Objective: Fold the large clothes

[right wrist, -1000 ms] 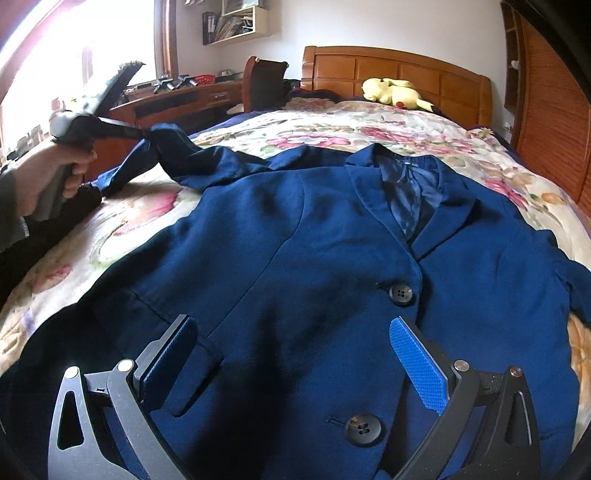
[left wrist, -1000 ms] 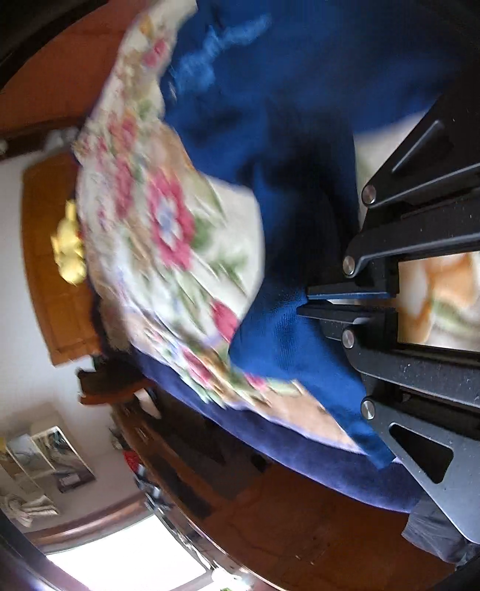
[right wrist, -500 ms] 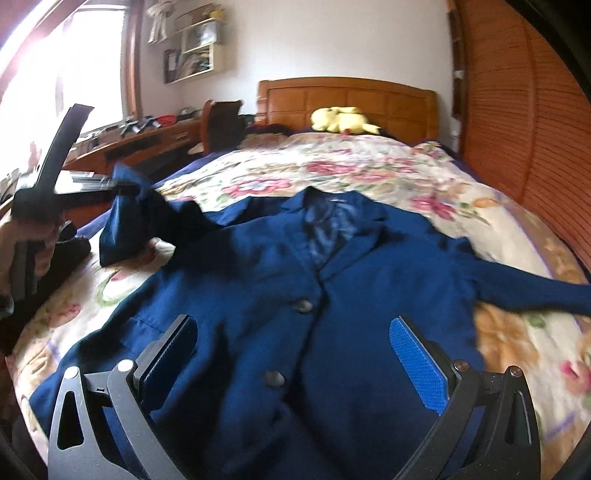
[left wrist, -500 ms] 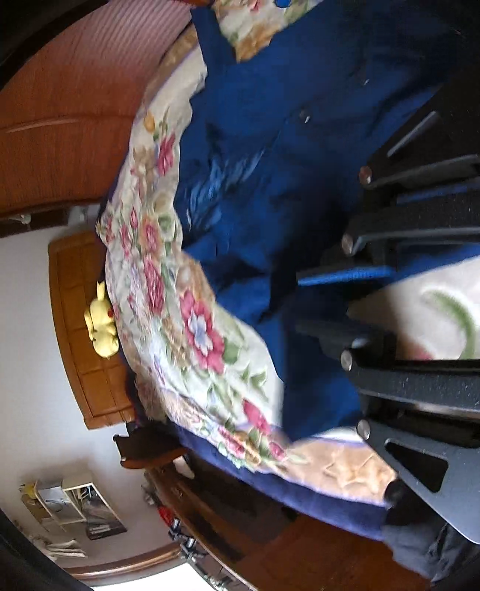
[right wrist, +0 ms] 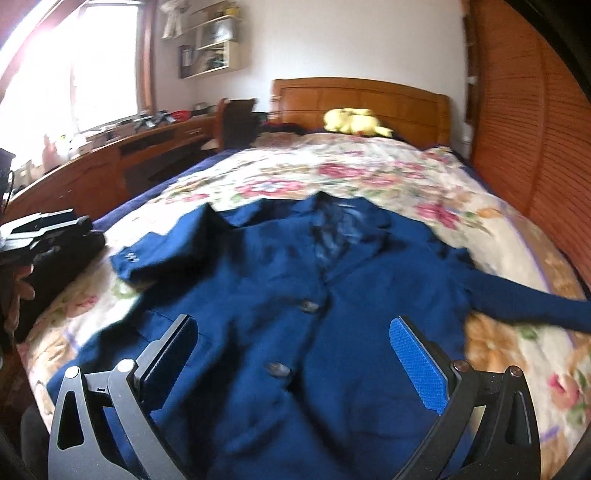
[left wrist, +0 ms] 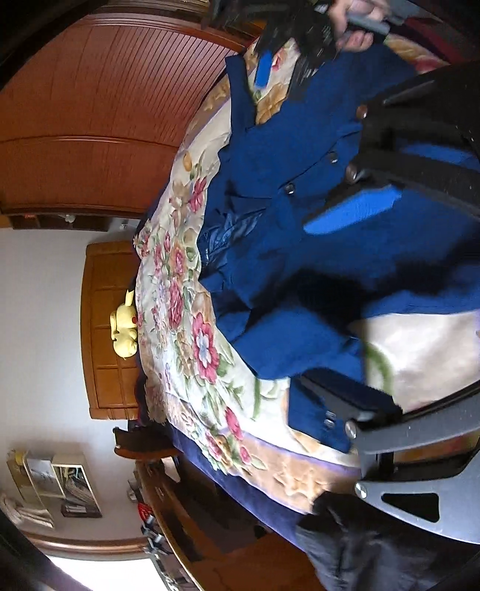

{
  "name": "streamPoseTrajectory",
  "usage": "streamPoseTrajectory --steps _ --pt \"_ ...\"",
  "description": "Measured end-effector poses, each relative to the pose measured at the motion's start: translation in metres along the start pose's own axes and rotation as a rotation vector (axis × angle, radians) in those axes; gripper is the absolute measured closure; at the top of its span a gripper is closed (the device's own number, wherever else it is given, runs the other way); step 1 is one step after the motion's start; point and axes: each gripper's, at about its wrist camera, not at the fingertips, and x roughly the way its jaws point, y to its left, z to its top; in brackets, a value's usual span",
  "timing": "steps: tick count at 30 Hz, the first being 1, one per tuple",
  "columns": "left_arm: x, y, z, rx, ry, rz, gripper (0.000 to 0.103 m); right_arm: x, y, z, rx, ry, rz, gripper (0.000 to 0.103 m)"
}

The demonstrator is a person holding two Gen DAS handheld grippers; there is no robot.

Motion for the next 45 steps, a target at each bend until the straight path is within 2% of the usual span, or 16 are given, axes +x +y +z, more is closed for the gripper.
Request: streamPoseTrajectory --steps 6,10,14,18,23,28,35,37,40,41,42,45 --pt "-0.038 0.023 -0.034 -0.011 -0.004 0.054 0.022 0.048 0.05 0.02 -0.057 0.025 0.158 0.001" --pt "-0.063 0.043 -0.054 -0.032 0.007 0.07 0.022 0.09 0.087 0.034 -0.059 0.087 0.287 0.002" --pt "-0.084 0.064 -0.072 -0.061 0.004 0.097 0.022 0.123 0.118 0.052 -0.094 0.109 0.319 0.004" --pt "-0.099 0.084 -0.088 -0.081 0.002 0.122 0.022 0.152 0.152 0.07 -0.15 0.123 0.346 0.011" --pt "-0.106 0.104 -0.108 -0.099 0.001 0.151 0.022 0.192 0.194 0.073 -0.25 0.173 0.406 0.015" --pt "-0.104 0.117 -0.122 -0.11 0.015 0.172 0.022 0.238 0.225 0.064 -0.321 0.272 0.37 0.018" --pt "-0.103 0.121 -0.132 -0.115 0.022 0.173 0.022 0.29 0.243 0.055 -0.375 0.366 0.273 0.022" --pt "-0.102 0.119 -0.132 -0.114 0.019 0.173 0.022 0.305 0.247 0.049 -0.402 0.403 0.232 0.027" --pt "-0.103 0.117 -0.132 -0.11 0.021 0.17 0.022 0.313 0.243 0.05 -0.407 0.396 0.206 0.048" --pt "-0.102 0.115 -0.132 -0.109 0.025 0.166 0.022 0.311 0.239 0.054 -0.398 0.385 0.209 0.072" --pt "-0.101 0.114 -0.132 -0.107 0.029 0.165 0.022 0.309 0.235 0.058 -0.389 0.368 0.216 0.092" --pt "-0.098 0.108 -0.131 -0.096 0.037 0.165 0.022 0.283 0.218 0.078 -0.376 0.261 0.198 0.1"
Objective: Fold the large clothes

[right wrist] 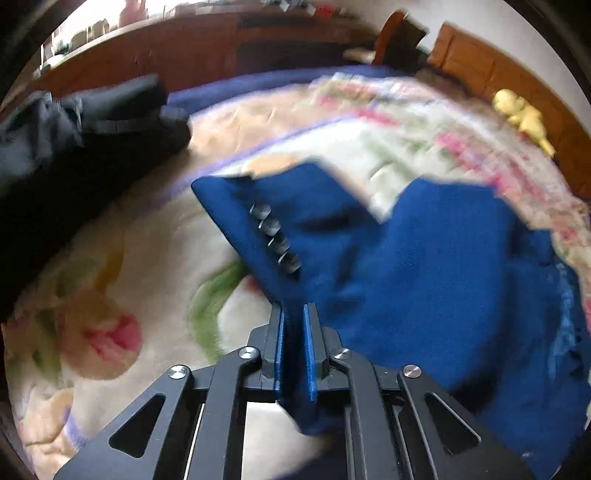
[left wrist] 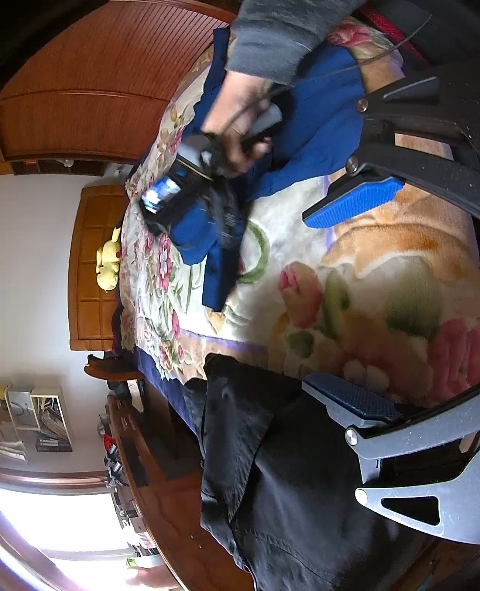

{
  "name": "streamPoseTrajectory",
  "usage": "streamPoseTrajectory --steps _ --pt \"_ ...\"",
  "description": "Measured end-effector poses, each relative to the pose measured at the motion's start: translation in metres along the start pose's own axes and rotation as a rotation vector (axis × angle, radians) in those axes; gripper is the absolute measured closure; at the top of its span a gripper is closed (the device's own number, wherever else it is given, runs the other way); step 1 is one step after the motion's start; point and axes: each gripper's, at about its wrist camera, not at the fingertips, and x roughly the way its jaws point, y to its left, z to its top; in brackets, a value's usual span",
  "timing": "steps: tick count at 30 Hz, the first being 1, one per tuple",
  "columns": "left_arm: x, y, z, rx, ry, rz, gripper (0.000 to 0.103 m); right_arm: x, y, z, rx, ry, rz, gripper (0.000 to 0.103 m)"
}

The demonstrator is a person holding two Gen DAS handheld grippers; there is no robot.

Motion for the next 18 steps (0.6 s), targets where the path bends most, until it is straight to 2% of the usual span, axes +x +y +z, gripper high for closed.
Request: streamPoseTrajectory --steps 4,8,11,16,18 --pt "0.001 -0.014 0.006 0.004 -0.007 -0.016 0.022 -0.075 -0.042 0.003 0.067 -0.193 -0.049 0.102" --pt "0.005 -0.037 0.018 0.015 -0.022 -0.044 0.022 -0.154 -0.091 -0.011 0.136 -0.324 -0.11 0.102" --pt "0.011 -0.057 0.029 0.025 -0.036 -0.081 0.022 -0.188 -0.123 -0.034 0.192 -0.349 -0.104 0.102" --pt "0.015 -0.078 0.041 0.031 -0.046 -0.102 0.022 -0.18 -0.129 -0.057 0.173 -0.315 -0.04 0.099" --pt "0.015 -0.081 0.04 0.032 -0.043 -0.099 0.022 -0.166 -0.126 -0.06 0.166 -0.303 -0.011 0.085"
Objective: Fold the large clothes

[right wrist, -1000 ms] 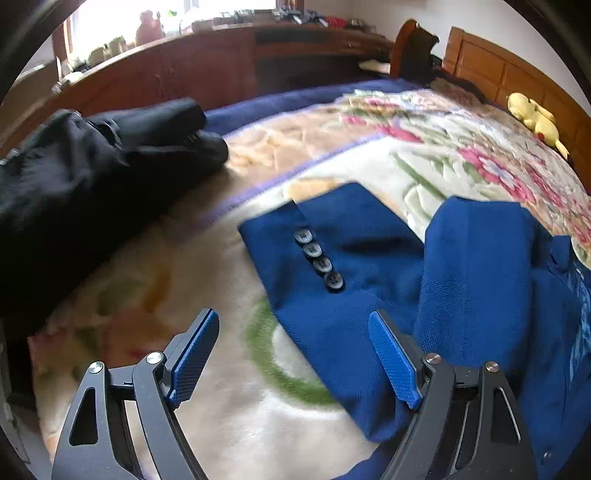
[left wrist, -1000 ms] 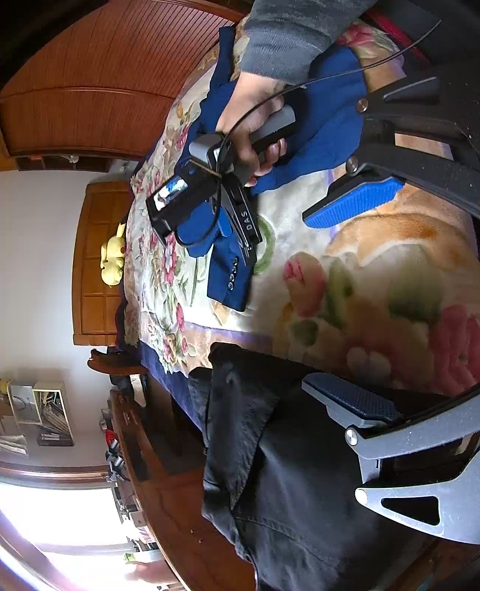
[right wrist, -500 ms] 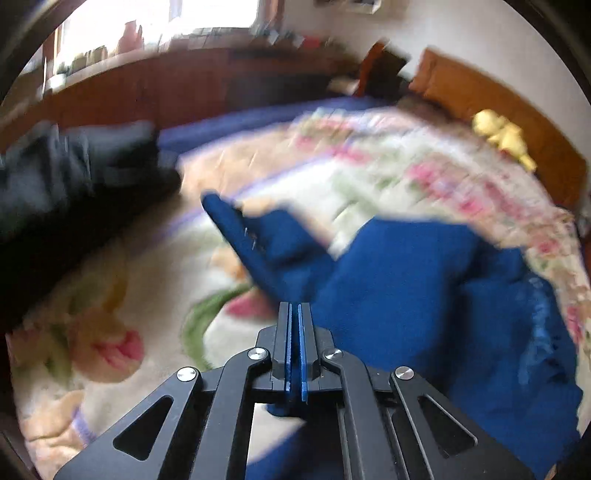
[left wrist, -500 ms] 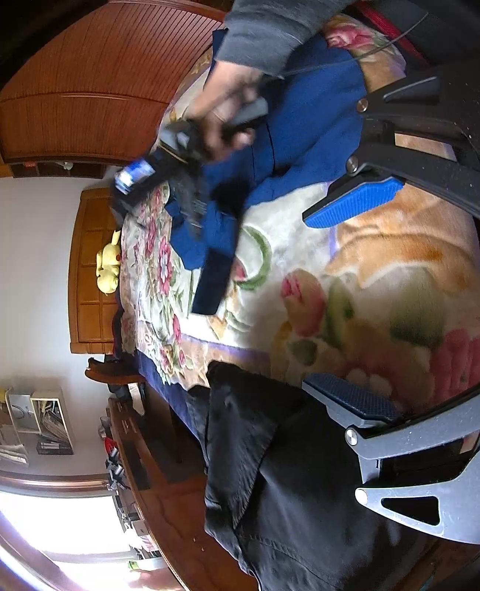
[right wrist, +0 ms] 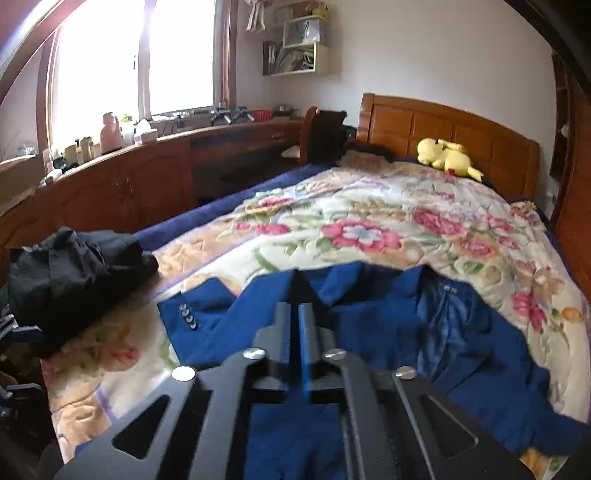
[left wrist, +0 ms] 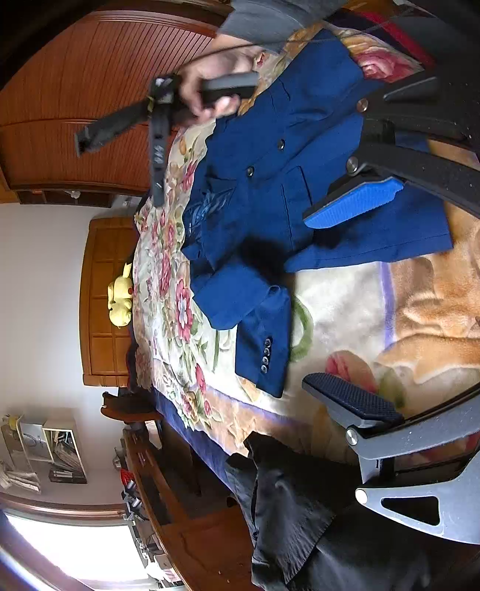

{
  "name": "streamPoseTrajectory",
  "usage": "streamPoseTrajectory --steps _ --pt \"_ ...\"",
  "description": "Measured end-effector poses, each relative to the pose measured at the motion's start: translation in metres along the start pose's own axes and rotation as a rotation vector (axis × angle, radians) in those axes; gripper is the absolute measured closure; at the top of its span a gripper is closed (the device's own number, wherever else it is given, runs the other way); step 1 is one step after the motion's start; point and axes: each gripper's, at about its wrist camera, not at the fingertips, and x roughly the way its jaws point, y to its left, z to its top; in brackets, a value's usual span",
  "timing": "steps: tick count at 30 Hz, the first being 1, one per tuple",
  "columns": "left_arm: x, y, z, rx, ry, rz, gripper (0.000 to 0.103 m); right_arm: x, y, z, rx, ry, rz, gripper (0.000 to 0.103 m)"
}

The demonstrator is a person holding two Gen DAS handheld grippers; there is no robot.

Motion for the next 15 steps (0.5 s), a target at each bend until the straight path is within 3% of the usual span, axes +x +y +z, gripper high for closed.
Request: streamPoseTrajectory --steps 1,3,10,15 --pt "-0.001 0.0 -0.001 0.001 0.002 0.004 0.022 0.009 0.007 -0.003 -0.004 0.013 0.033 0.08" --pt "-0.002 0.004 -0.003 0.002 0.008 0.016 0.022 0.024 0.019 -0.008 -0.017 0.037 0.07 0.056" --pt "0.002 0.032 -0.02 -0.018 0.037 0.069 0.022 0.126 0.098 -0.012 -0.129 0.186 0.235 0.045" --pt "0.009 0.051 -0.032 -0.038 0.062 0.083 0.022 0.204 0.134 -0.03 -0.208 0.377 0.222 0.045"
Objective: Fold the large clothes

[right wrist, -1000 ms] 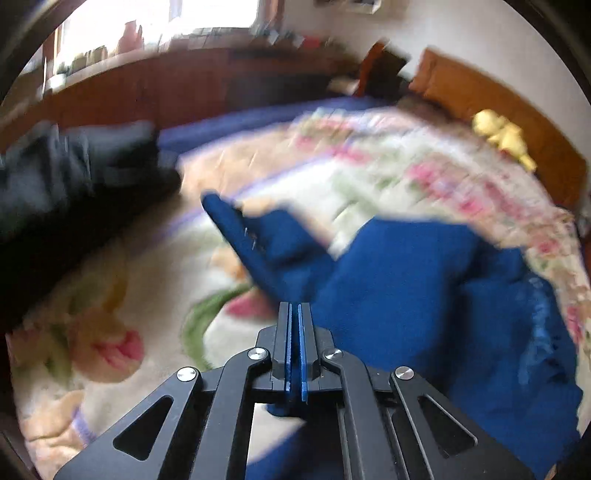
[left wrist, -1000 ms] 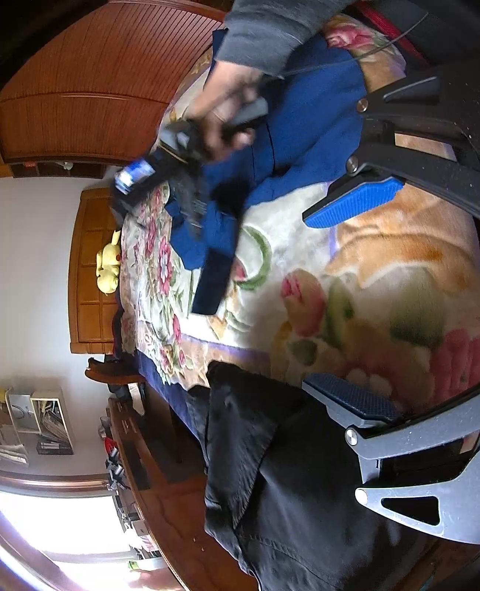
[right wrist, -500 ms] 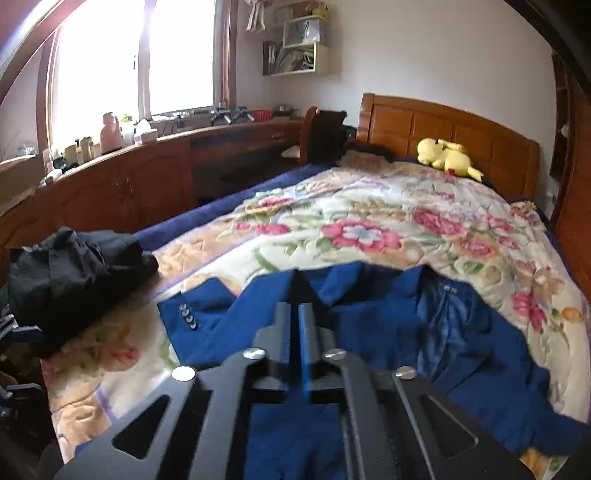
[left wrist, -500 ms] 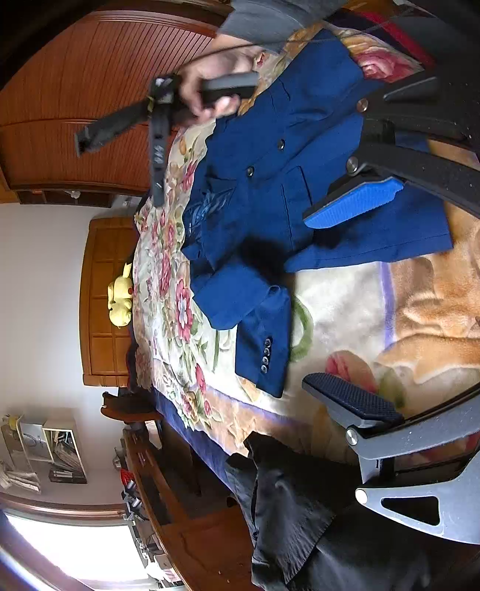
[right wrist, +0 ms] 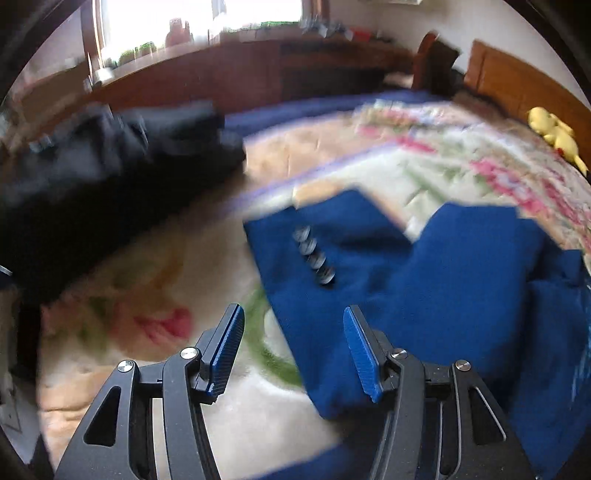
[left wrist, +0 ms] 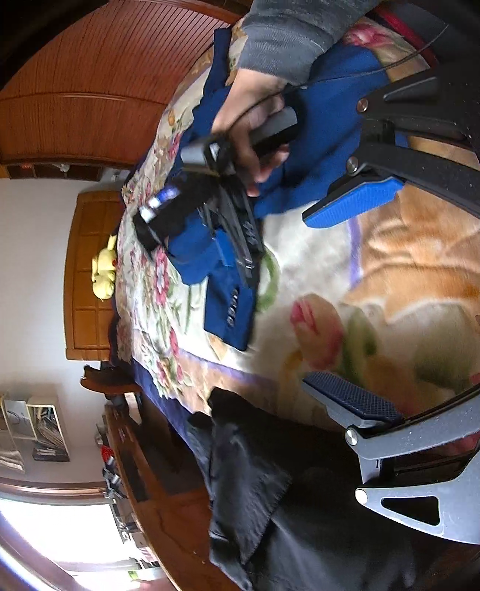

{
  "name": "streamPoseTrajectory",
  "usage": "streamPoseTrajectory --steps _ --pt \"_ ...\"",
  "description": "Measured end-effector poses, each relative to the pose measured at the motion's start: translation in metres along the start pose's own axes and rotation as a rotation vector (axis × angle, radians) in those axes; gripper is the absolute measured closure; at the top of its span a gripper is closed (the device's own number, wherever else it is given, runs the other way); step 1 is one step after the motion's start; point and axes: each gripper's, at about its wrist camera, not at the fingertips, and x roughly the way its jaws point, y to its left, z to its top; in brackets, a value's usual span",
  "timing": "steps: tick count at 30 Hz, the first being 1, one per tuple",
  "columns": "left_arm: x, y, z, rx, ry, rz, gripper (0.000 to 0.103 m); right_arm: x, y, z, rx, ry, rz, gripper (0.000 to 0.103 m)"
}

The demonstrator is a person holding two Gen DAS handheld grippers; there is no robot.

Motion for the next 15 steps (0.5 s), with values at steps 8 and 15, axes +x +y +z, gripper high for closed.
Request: streamPoseTrajectory --steps 8,15 --pt "0.003 0.0 -0.009 -0.001 0.017 0.0 0.022 0.006 -0.032 0.014 0.025 -0.009 -0.2 0.101" --pt "-0.007 -0.03 0.0 0.025 -0.011 -0.037 0.022 -0.122 -0.096 -0.007 0.108 -0.269 -0.333 0.101"
